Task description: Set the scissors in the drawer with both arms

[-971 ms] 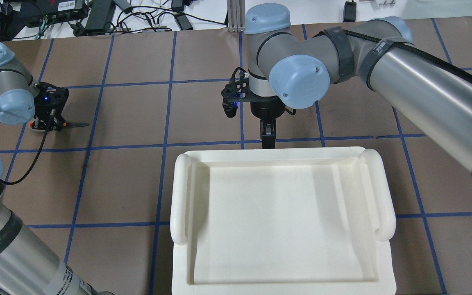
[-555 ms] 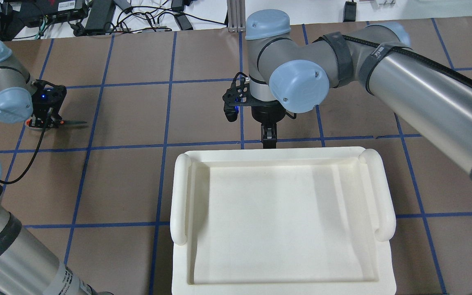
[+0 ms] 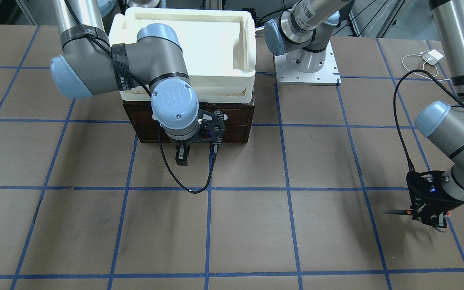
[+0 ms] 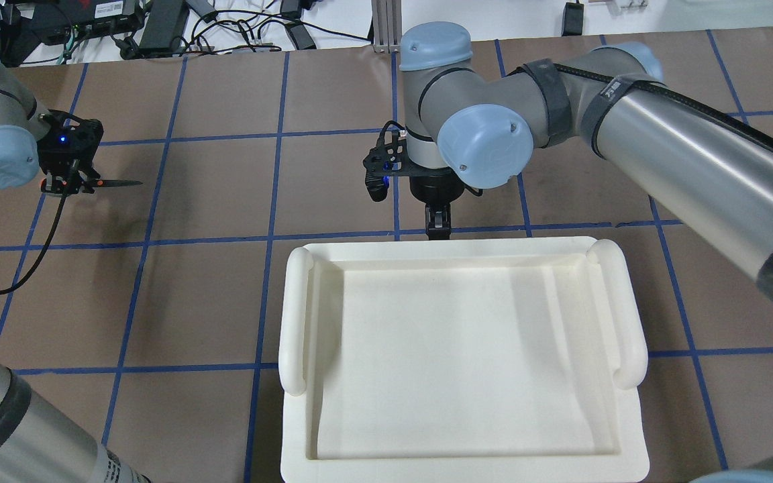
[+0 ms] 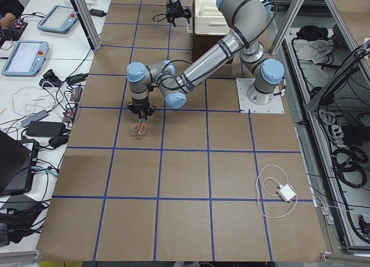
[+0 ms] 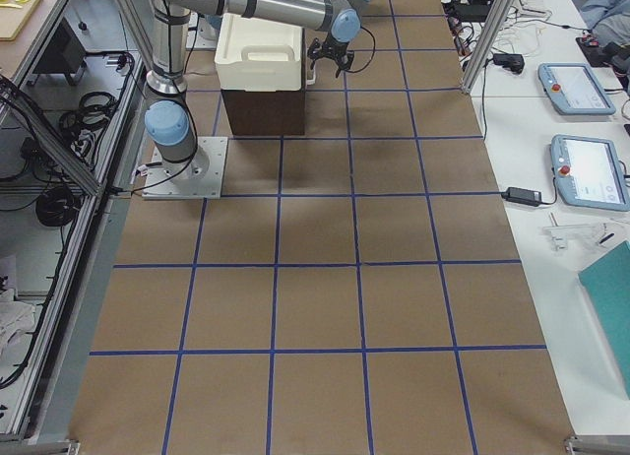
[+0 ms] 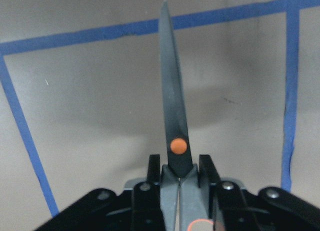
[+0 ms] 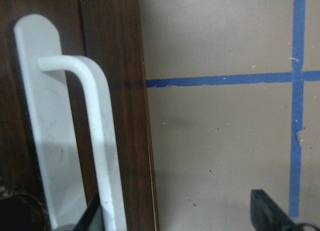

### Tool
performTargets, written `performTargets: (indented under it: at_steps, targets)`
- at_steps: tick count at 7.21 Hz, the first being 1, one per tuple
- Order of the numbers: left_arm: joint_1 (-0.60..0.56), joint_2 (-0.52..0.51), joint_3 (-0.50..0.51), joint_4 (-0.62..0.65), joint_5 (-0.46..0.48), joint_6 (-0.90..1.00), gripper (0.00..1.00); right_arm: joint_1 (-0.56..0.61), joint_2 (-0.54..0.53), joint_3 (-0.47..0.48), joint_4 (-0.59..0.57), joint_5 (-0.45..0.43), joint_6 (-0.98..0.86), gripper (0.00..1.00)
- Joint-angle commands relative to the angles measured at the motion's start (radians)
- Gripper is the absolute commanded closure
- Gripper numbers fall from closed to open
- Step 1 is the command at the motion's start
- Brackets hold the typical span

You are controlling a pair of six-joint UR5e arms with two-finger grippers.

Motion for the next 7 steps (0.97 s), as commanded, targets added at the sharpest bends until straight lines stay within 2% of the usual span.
performTargets:
  at_steps: [1,3,7]
  targets:
    - [-0.024,0.081,0.03,-0.154,-0.012,-0.018,1.0,0.011,0.004,0.0,-0.015,-0.001,0.0,0.0]
    - [-0.032,0.123,0.044,-0.27,-0.018,-0.02,1.0,0.022,0.007,0.0,-0.059,-0.001,-0.003,0.0]
    - [-0.032,0.137,0.044,-0.285,-0.015,-0.028,1.0,0.022,0.01,0.012,-0.101,-0.003,-0.044,0.0]
